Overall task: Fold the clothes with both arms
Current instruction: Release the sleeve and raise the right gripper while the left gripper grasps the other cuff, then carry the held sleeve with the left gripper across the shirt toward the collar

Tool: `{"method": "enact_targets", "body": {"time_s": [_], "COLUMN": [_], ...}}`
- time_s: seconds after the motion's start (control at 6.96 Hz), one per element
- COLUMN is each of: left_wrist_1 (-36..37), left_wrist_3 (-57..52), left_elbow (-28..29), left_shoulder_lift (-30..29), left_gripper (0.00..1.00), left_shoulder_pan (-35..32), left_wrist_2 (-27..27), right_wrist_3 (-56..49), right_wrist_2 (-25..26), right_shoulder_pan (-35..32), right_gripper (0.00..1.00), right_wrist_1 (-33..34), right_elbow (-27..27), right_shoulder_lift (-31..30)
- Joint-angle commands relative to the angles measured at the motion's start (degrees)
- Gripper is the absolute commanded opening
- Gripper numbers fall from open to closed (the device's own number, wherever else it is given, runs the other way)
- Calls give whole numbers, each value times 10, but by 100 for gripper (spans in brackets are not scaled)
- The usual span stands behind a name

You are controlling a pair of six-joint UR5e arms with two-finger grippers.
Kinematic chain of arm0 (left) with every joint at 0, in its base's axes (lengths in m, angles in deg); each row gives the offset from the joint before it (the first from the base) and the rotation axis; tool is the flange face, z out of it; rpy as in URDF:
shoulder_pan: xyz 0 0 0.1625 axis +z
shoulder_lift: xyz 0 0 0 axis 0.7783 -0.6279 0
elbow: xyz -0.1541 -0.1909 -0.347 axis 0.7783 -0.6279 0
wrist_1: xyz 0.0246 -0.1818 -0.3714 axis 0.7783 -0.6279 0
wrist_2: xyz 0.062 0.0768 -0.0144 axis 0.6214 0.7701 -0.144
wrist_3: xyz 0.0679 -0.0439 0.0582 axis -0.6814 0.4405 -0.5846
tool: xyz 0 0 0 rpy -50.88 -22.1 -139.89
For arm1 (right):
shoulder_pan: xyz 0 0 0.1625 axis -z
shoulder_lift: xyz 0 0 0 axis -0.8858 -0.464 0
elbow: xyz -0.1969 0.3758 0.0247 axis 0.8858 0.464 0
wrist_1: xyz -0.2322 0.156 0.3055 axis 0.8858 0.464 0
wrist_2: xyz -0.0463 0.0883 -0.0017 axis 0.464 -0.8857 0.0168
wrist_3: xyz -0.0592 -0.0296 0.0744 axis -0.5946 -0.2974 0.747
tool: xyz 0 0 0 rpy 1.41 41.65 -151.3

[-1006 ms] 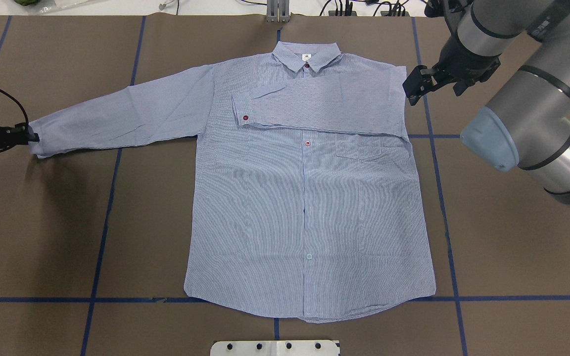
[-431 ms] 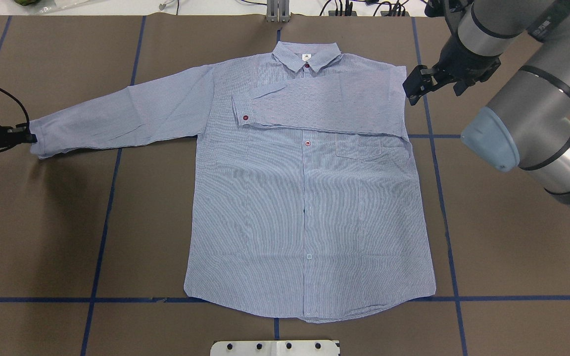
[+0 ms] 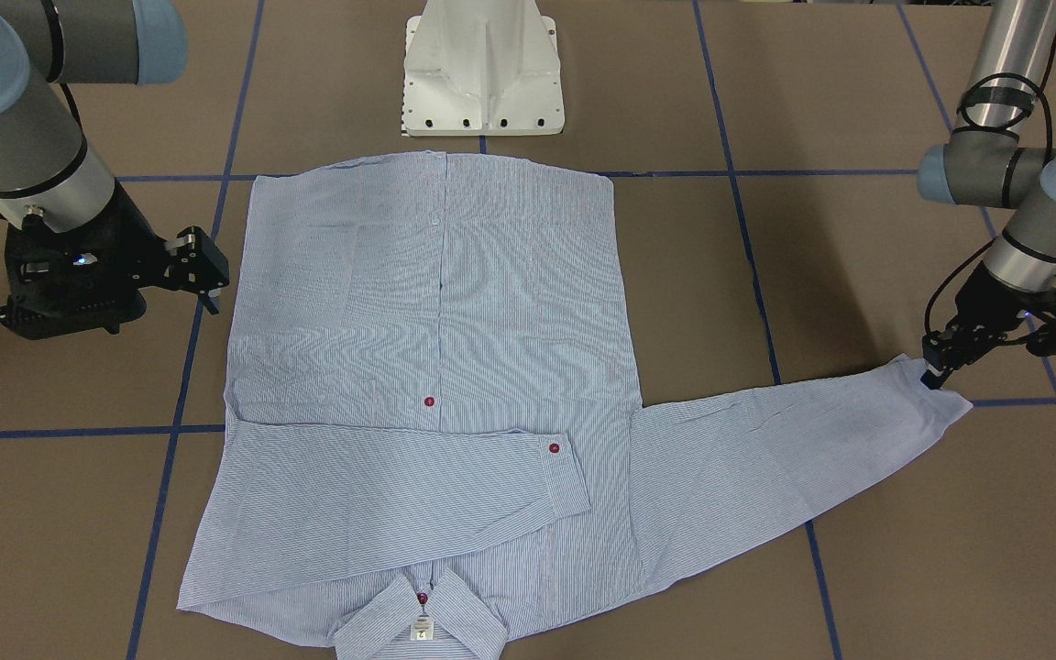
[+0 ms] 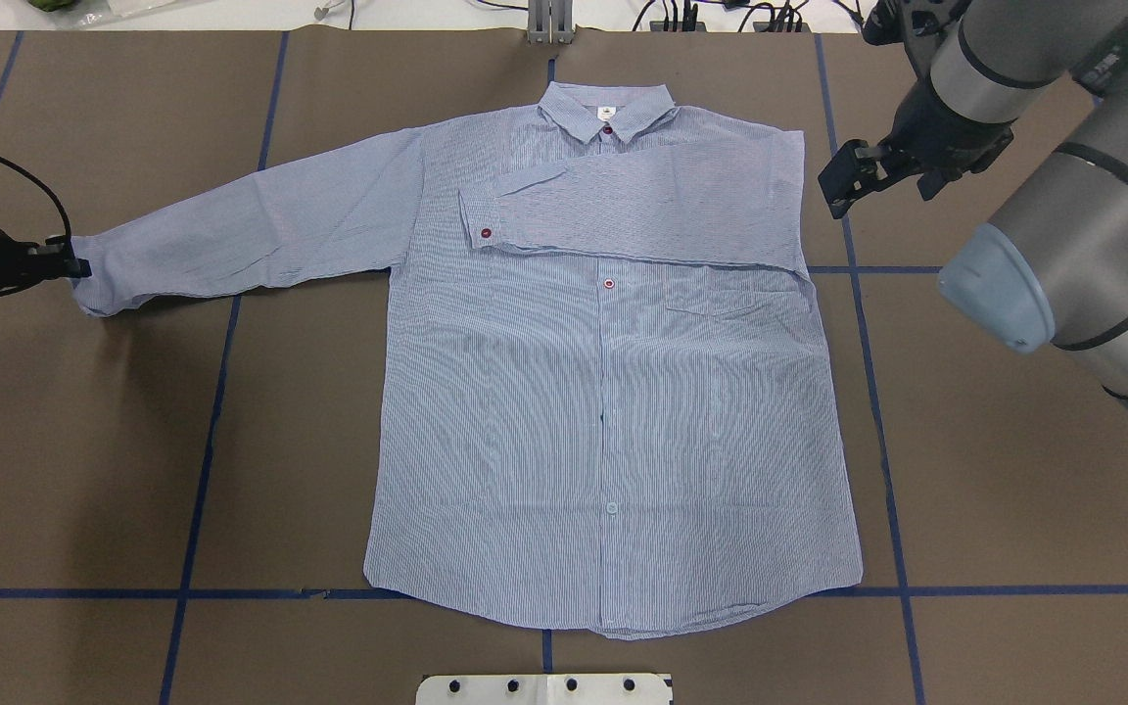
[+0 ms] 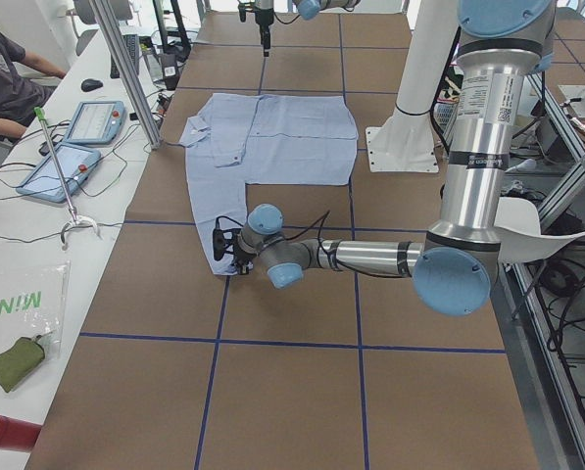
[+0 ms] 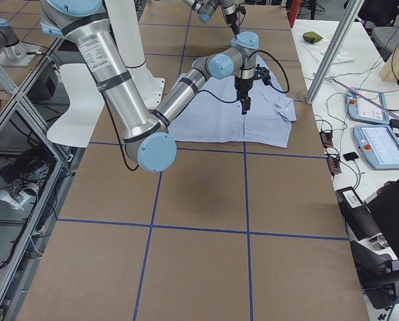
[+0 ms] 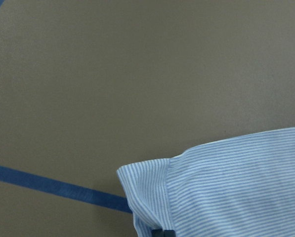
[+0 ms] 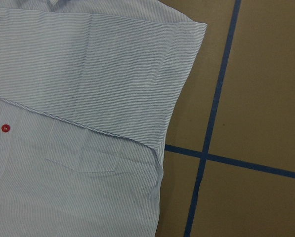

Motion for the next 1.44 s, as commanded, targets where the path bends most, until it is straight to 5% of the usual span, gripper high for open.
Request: {"method": "enact_targets", "body": {"time_s": [0.0, 0.29, 0.57, 0.86, 1.29], "left_wrist_1": [176, 402, 465, 454, 298], "left_wrist_3": [-2, -2, 0, 58, 210], "left_elbow": [-105, -155, -150, -100, 22], "left_shoulder_lift": [-56, -205, -300, -405, -505], "left_gripper": [0, 0, 0, 0, 0], "left_shoulder_pan": [0, 0, 2, 4, 45], "left_wrist_2": [-7, -7, -13, -62, -65], "right_wrist_3": [-34, -63, -108, -131, -131], "right_wrist_2": [0, -2, -24, -61, -63], "right_shoulder_pan": [-10, -30, -62, -95, -104], "right_gripper": [100, 100, 100, 100, 100], "right_wrist_1": [0, 0, -14, -86, -91], "right_elbow": [-16, -44, -48, -44, -43], "right_shoulder_lift": [-47, -107, -162, -229, -232]}}
